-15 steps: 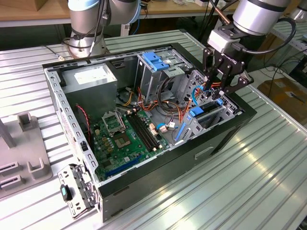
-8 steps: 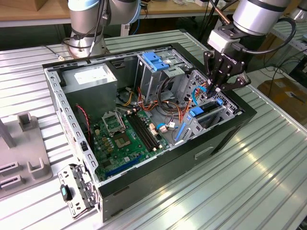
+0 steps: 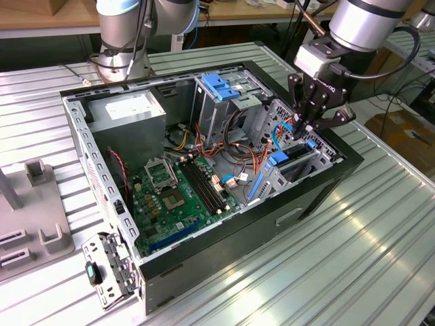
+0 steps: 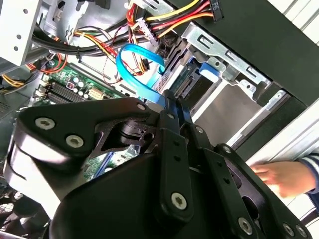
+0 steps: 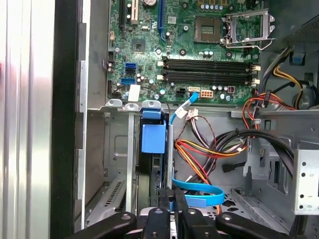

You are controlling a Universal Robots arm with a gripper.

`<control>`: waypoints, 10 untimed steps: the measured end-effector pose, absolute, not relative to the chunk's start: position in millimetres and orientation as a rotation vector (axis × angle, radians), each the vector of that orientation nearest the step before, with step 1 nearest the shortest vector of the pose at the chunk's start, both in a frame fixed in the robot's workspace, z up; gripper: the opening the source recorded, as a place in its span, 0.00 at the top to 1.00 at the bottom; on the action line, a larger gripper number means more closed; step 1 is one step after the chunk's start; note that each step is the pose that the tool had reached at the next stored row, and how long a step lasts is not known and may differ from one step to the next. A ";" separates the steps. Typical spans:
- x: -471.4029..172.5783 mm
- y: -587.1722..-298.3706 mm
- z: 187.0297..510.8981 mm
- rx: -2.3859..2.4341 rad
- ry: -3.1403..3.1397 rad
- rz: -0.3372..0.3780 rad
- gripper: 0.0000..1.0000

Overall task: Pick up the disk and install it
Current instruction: 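Insert the first disk wire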

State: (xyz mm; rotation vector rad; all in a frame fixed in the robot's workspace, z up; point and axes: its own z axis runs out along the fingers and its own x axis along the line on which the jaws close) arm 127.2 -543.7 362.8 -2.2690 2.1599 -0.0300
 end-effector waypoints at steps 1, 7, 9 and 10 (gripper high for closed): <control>127.2 -544.4 362.2 -2.279 2.144 -0.036 0.84; 121.3 -549.9 359.8 -2.298 2.105 -0.055 0.84; 116.1 -550.8 359.2 -2.300 2.097 -0.058 0.84; 115.3 -551.6 358.2 -2.302 2.089 -0.059 0.84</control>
